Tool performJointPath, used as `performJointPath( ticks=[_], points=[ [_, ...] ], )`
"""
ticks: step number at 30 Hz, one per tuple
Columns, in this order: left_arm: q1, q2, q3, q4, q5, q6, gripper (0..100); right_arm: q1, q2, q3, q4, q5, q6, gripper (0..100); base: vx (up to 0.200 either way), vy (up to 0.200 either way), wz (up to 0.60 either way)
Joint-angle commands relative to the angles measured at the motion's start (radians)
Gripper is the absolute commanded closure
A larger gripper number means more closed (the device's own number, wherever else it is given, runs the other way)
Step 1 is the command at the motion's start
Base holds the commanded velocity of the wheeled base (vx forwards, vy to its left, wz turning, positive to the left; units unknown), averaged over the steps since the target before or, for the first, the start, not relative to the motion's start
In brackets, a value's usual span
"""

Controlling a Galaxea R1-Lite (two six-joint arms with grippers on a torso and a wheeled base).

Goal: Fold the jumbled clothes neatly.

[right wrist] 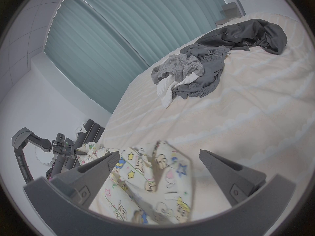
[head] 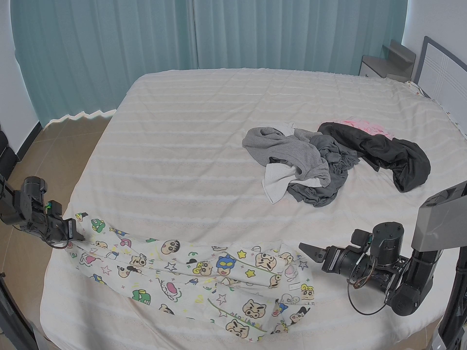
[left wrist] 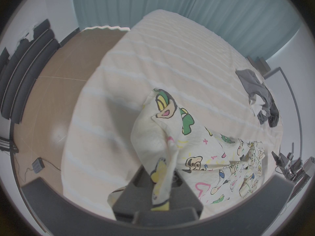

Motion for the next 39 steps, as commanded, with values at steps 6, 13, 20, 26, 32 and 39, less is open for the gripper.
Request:
performJointPath(
  ticks=[6, 13, 20, 26, 32, 39],
  points=[
    [0.237, -0.029, -0.072, 0.090, -0.085, 0.080, 100, 0.000, 0.002, 0.001, -0.006, 0.001, 0.002, 0, 0.000, 0.000, 0.00],
    [0.389, -0.017, -0.199, 0.167, -0.142, 0.080, 100, 0.000, 0.000, 0.001, -0.006, 0.001, 0.002, 0, 0.000, 0.000, 0.00],
    [0.419, -0.029, -0.253, 0.259, -0.147, 0.076, 100, -0.008, 0.002, 0.000, -0.006, 0.001, 0.003, 0, 0.000, 0.000, 0.00],
    [0.278, -0.192, -0.179, 0.349, -0.121, 0.021, 100, -0.011, 0.000, -0.003, -0.006, 0.001, 0.005, 0, 0.000, 0.000, 0.00],
    [0.005, -0.357, -0.089, 0.355, -0.010, -0.136, 100, -0.011, 0.000, -0.006, -0.006, 0.001, 0.005, 0, 0.000, 0.000, 0.00],
    [-0.400, -0.435, -0.029, 0.340, 0.237, -0.354, 100, -0.023, -0.001, -0.008, -0.004, 0.002, 0.003, 0, 0.000, 0.000, 0.00]
  ],
)
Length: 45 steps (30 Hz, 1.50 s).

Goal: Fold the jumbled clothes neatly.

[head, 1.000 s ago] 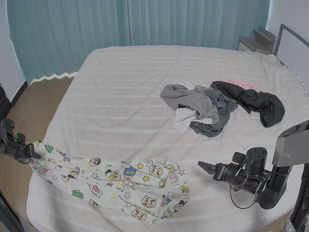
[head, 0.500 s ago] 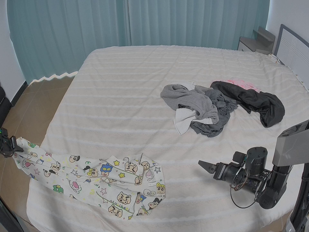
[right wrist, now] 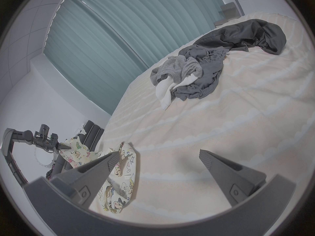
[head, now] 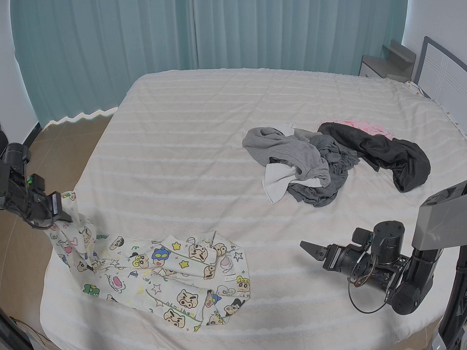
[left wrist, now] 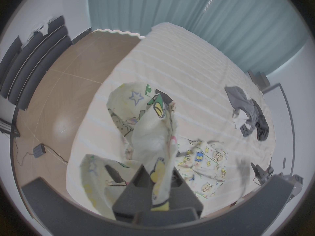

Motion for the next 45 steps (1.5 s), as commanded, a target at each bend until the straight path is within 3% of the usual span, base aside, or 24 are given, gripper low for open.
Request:
performJointPath(
  ticks=[1, 6, 11, 14, 21, 22, 28, 37, 45],
  points=[
    [-0.395, -0.135, 0.078, -0.019, 0.249, -0.219, 100, -0.013, 0.000, -0.004, -0.002, 0.003, -0.001, 0, 0.000, 0.000, 0.00],
    [-0.643, -0.083, 0.096, -0.120, 0.345, -0.359, 100, -0.013, -0.002, -0.003, -0.002, 0.016, -0.001, 0, 0.000, 0.000, 0.00],
    [-0.812, 0.034, 0.104, -0.240, 0.445, -0.489, 100, -0.013, 0.000, -0.003, -0.002, 0.016, -0.001, 0, 0.000, 0.000, 0.00],
    [-0.873, 0.104, 0.104, -0.309, 0.468, -0.545, 100, -0.013, 0.000, -0.003, -0.002, 0.016, -0.001, 0, 0.000, 0.000, 0.00],
    [-0.921, 0.203, 0.095, -0.432, 0.488, -0.652, 100, -0.013, 0.001, -0.001, -0.004, 0.016, -0.001, 0, 0.000, 0.000, 0.00],
    [-0.924, 0.207, 0.096, -0.439, 0.488, -0.658, 0, -0.013, 0.001, -0.001, -0.004, 0.016, -0.001, 0, 0.000, 0.000, 0.00],
    [-0.964, 0.203, 0.098, -0.444, 0.483, -0.732, 0, -0.013, 0.003, -0.001, -0.004, 0.016, -0.001, 0, 0.000, 0.000, 0.00],
    [-0.938, 0.086, 0.116, -0.438, 0.488, -0.775, 0, -0.010, 0.003, 0.006, -0.004, 0.016, -0.003, 0, 0.000, 0.000, 0.00],
    [-0.935, -0.120, 0.314, -0.453, 0.493, -0.884, 0, 0.008, 0.017, 0.014, -0.012, 0.017, 0.002, 0, -0.025, 0.000, 0.00]
  ],
)
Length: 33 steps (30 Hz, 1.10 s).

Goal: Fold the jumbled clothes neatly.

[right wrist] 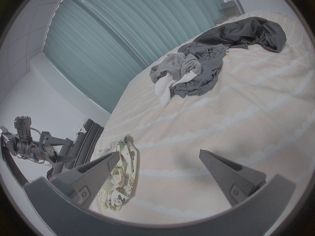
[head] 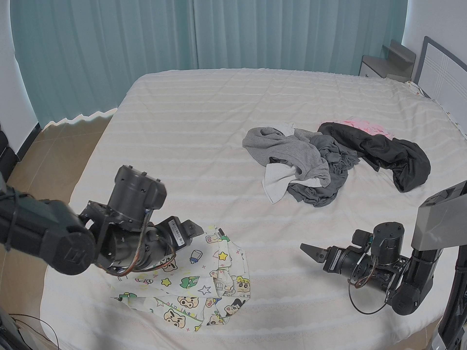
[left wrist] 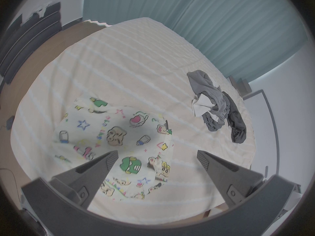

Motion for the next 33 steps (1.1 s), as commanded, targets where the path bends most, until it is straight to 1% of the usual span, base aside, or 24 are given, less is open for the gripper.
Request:
performJointPath(
  ticks=[1, 2, 8, 10, 11, 14, 16, 19, 23, 26, 28, 29, 30, 32, 33],
  points=[
    [0.004, -0.145, 0.100, -0.007, 0.004, -0.047, 0, 0.013, 0.009, 0.007, -0.012, 0.001, 0.004, 0, -0.200, 0.000, 0.00],
    [0.012, -0.212, 0.172, -0.032, 0.002, -0.067, 0, 0.036, 0.008, 0.005, -0.012, 0.000, 0.007, 0, -0.200, 0.000, 0.00],
    [0.032, -0.289, 0.315, -0.153, -0.001, -0.073, 0, 0.063, 0.008, 0.004, -0.012, -0.003, 0.007, 0, -0.200, 0.000, 0.00],
    [0.032, -0.289, 0.315, -0.153, -0.001, -0.073, 0, 0.063, 0.008, 0.004, -0.012, -0.003, 0.007, 0, 0.000, 0.000, 0.00],
    [0.032, -0.319, 0.372, -0.202, -0.006, -0.073, 0, 0.063, 0.008, 0.004, -0.012, -0.005, 0.007, 0, 0.000, 0.000, 0.00],
    [0.032, -0.330, 0.398, -0.233, -0.007, -0.073, 0, 0.063, 0.008, 0.004, -0.012, -0.006, 0.007, 0, 0.000, 0.000, 0.00],
    [0.038, -0.321, 0.409, -0.280, -0.010, -0.072, 0, 0.066, 0.011, 0.000, -0.012, -0.006, 0.005, 0, 0.000, 0.000, 0.00],
    [0.066, -0.319, 0.406, -0.309, -0.019, -0.075, 0, 0.081, 0.015, -0.007, -0.012, -0.009, 0.004, 0, 0.000, 0.000, 0.00],
    [0.105, -0.342, 0.419, -0.320, -0.091, -0.073, 0, 0.112, 0.009, -0.018, -0.012, -0.011, 0.002, 0, 0.000, 0.000, 0.00],
    [0.147, -0.372, 0.429, -0.323, -0.148, -0.073, 0, 0.148, 0.003, -0.064, 0.013, -0.026, 0.001, 0, 0.000, 0.200, 0.00],
    [0.175, -0.382, 0.425, -0.323, -0.171, -0.073, 0, 0.168, -0.005, -0.098, 0.050, -0.040, -0.002, 0, 0.000, 0.200, 0.00],
    [0.175, -0.382, 0.425, -0.323, -0.171, -0.073, 0, 0.168, -0.005, -0.098, 0.050, -0.040, -0.002, 0, 0.000, 0.200, 0.00],
    [0.190, -0.382, 0.422, -0.323, -0.180, -0.073, 0, 0.190, -0.028, -0.154, 0.136, -0.045, -0.002, 0, 0.000, 0.200, 0.00],
    [0.194, -0.381, 0.424, -0.323, -0.179, -0.073, 0, 0.198, -0.038, -0.204, 0.215, -0.045, -0.002, 0, 0.000, 0.200, 0.00],
    [0.198, -0.376, 0.424, -0.323, -0.179, -0.073, 0, 0.205, -0.043, -0.256, 0.284, -0.045, 0.001, 0, 0.000, 0.200, 0.00]
  ],
)
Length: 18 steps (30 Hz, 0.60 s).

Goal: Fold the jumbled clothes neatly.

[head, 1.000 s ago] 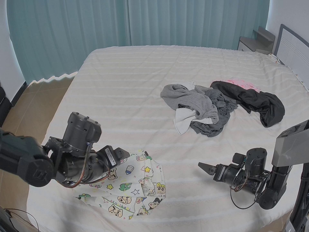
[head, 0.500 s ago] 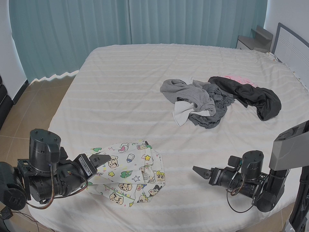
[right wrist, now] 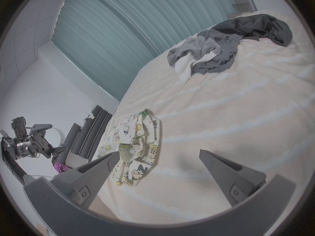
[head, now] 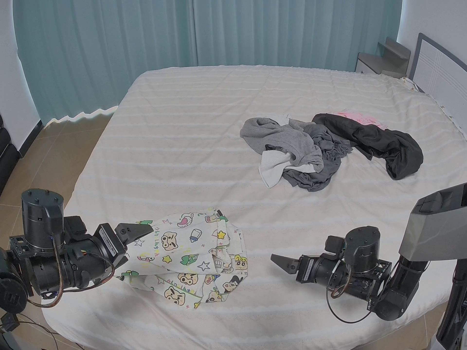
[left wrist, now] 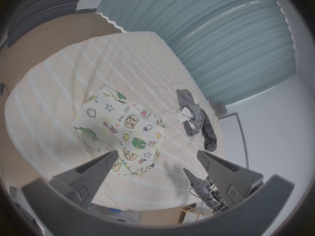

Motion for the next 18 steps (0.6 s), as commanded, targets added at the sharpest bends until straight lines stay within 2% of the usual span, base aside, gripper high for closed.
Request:
performJointPath(
  ticks=[1, 8, 18],
  points=[
    [0.033, -0.007, 0.001, -0.001, -0.008, 0.000, 0, 0.048, -0.039, -0.192, 0.193, -0.005, 0.002, 0, 0.000, 0.200, 0.00],
    [0.033, -0.004, 0.005, -0.001, -0.004, 0.001, 0, 0.101, -0.003, -0.382, 0.359, -0.002, 0.001, 0, 0.000, 0.200, 0.00],
    [0.033, 0.011, 0.005, -0.001, -0.004, 0.003, 0, 0.156, 0.070, -0.432, 0.425, 0.003, 0.002, 0, 0.000, 0.000, 0.00]
  ],
)
